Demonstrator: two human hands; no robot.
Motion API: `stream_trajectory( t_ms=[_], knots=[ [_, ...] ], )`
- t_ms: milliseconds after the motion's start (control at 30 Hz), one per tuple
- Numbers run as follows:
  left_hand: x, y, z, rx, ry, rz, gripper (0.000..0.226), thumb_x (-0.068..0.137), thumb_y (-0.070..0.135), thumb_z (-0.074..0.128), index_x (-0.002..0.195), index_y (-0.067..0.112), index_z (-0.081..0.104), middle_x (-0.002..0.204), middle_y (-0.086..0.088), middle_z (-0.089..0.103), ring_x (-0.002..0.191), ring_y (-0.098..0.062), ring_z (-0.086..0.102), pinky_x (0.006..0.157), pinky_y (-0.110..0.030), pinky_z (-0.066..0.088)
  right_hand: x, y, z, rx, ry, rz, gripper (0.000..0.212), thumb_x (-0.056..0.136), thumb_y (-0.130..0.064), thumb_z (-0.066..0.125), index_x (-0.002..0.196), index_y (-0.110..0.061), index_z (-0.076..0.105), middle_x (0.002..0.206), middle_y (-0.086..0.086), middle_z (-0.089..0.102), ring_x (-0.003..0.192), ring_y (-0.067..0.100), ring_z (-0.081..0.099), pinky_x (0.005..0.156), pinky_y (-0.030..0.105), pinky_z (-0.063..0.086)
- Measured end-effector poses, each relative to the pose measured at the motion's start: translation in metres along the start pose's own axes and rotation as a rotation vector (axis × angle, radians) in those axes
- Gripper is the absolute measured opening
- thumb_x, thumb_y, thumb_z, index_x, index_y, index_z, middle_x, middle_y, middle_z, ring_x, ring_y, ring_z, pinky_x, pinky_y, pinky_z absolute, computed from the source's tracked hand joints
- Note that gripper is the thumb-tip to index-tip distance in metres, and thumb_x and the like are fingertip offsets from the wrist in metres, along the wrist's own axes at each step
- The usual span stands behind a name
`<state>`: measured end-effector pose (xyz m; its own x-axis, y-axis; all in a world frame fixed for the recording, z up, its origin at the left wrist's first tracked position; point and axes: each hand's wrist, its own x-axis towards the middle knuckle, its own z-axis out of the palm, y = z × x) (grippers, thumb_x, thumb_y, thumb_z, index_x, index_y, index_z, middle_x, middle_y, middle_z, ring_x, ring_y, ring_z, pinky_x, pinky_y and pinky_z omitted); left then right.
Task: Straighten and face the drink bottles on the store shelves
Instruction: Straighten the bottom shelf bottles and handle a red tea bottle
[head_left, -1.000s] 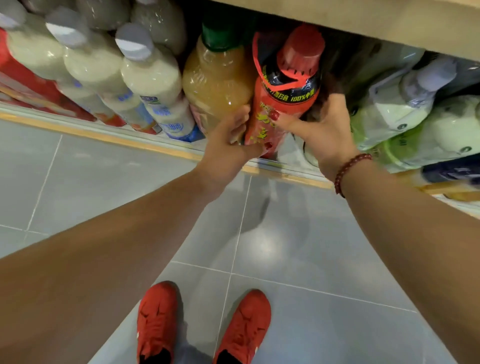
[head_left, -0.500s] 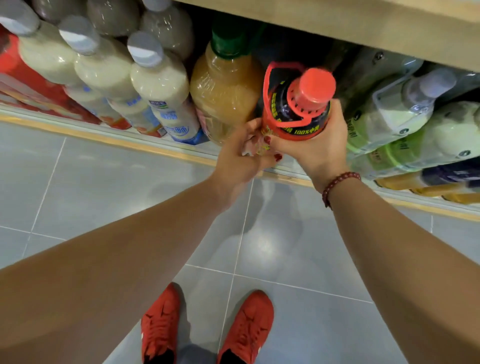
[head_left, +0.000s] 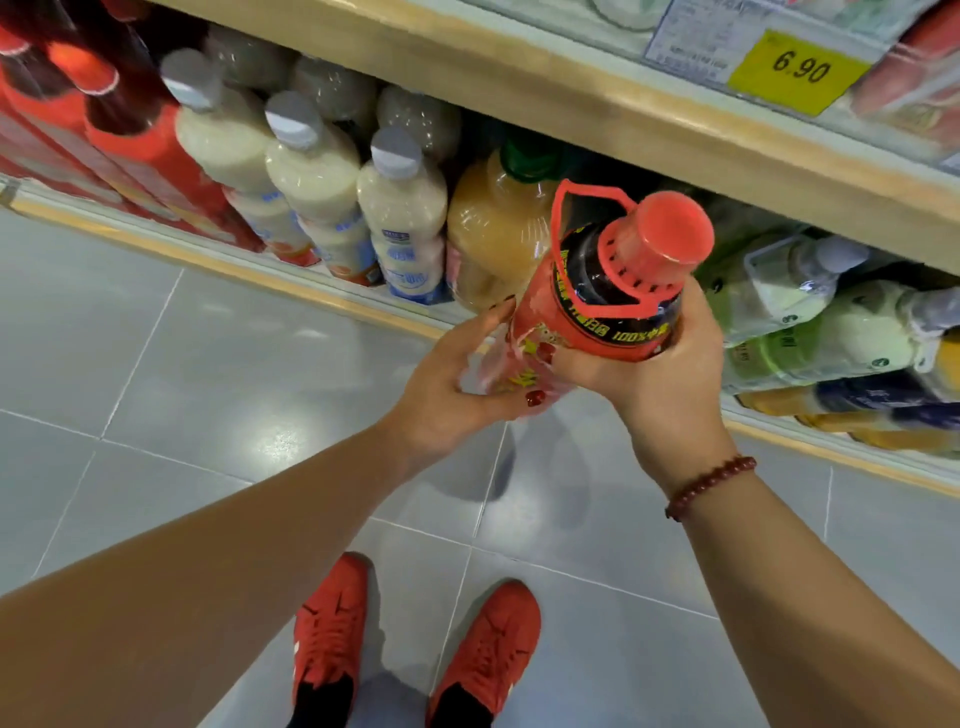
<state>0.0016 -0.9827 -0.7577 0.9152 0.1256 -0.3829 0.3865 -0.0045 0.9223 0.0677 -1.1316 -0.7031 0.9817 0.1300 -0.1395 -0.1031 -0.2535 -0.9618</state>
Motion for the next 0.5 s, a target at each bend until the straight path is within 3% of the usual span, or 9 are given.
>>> stream_trajectory(
  t_ms=[100, 200, 267, 333, 400, 500],
  knots=[
    [-0.025, 0.005, -0.03, 0.081, -0.054, -0.02, 0.09, 0.069, 0.013, 0.084, 0.144, 0.031, 0.038, 0.145, 0.014, 0.041, 0.13, 0.007, 0.036, 0.092, 0.004, 0.029, -0.021, -0.021, 0.009, 0.126, -0.104, 0.064, 0.074, 0.038, -0.008, 0.087, 0.108, -0.012, 0.062, 0.098, 0.0, 0.074, 0.089, 0.018, 0.072, 0.072, 0.032, 0.058],
    [-0.06, 0.017, -0.06, 0.035, -0.121, -0.101, 0.094, 0.062, 0.018, 0.089, 0.141, 0.035, 0.041, 0.144, 0.012, 0.045, 0.131, -0.001, 0.04, 0.098, -0.003, 0.031, -0.041, -0.042, 0.021, 0.23, -0.217, 0.115, 0.058, 0.043, 0.004, 0.077, 0.098, -0.01, 0.066, 0.085, -0.001, 0.076, 0.078, 0.018, 0.072, 0.064, 0.029, 0.056],
    [-0.085, 0.028, -0.075, -0.069, -0.167, -0.158, 0.079, 0.061, 0.017, 0.083, 0.132, 0.031, 0.051, 0.131, 0.006, 0.059, 0.122, -0.008, 0.054, 0.102, -0.023, 0.041, -0.052, -0.059, 0.033, 0.301, -0.287, 0.158, 0.049, 0.048, 0.007, 0.073, 0.092, -0.012, 0.069, 0.081, -0.002, 0.076, 0.075, 0.016, 0.072, 0.063, 0.027, 0.056],
    [-0.113, 0.041, -0.089, -0.205, -0.159, -0.206, 0.064, 0.064, 0.01, 0.076, 0.124, 0.018, 0.056, 0.118, -0.008, 0.067, 0.108, -0.02, 0.064, 0.092, -0.033, 0.052, -0.064, -0.078, 0.047, 0.343, -0.333, 0.226, 0.041, 0.051, 0.003, 0.073, 0.088, -0.013, 0.071, 0.08, -0.001, 0.076, 0.076, 0.017, 0.073, 0.064, 0.027, 0.056],
    [-0.141, 0.055, -0.103, -0.282, -0.081, -0.242, 0.059, 0.064, 0.008, 0.072, 0.121, 0.006, 0.057, 0.115, -0.02, 0.067, 0.1, -0.028, 0.066, 0.087, -0.036, 0.056, -0.075, -0.099, 0.064, 0.349, -0.375, 0.282, 0.031, 0.055, -0.003, 0.073, 0.083, -0.016, 0.074, 0.081, 0.0, 0.076, 0.077, 0.017, 0.072, 0.066, 0.027, 0.057],
    [-0.185, 0.08, -0.123, -0.366, 0.08, -0.29, 0.057, 0.059, 0.011, 0.075, 0.114, 0.005, 0.061, 0.109, -0.023, 0.068, 0.091, -0.027, 0.065, 0.083, -0.037, 0.056, -0.094, -0.137, 0.093, 0.314, -0.453, 0.334, 0.024, 0.056, -0.005, 0.078, 0.071, -0.024, 0.078, 0.077, -0.003, 0.076, 0.074, 0.012, 0.072, 0.064, 0.023, 0.056]
  ],
)
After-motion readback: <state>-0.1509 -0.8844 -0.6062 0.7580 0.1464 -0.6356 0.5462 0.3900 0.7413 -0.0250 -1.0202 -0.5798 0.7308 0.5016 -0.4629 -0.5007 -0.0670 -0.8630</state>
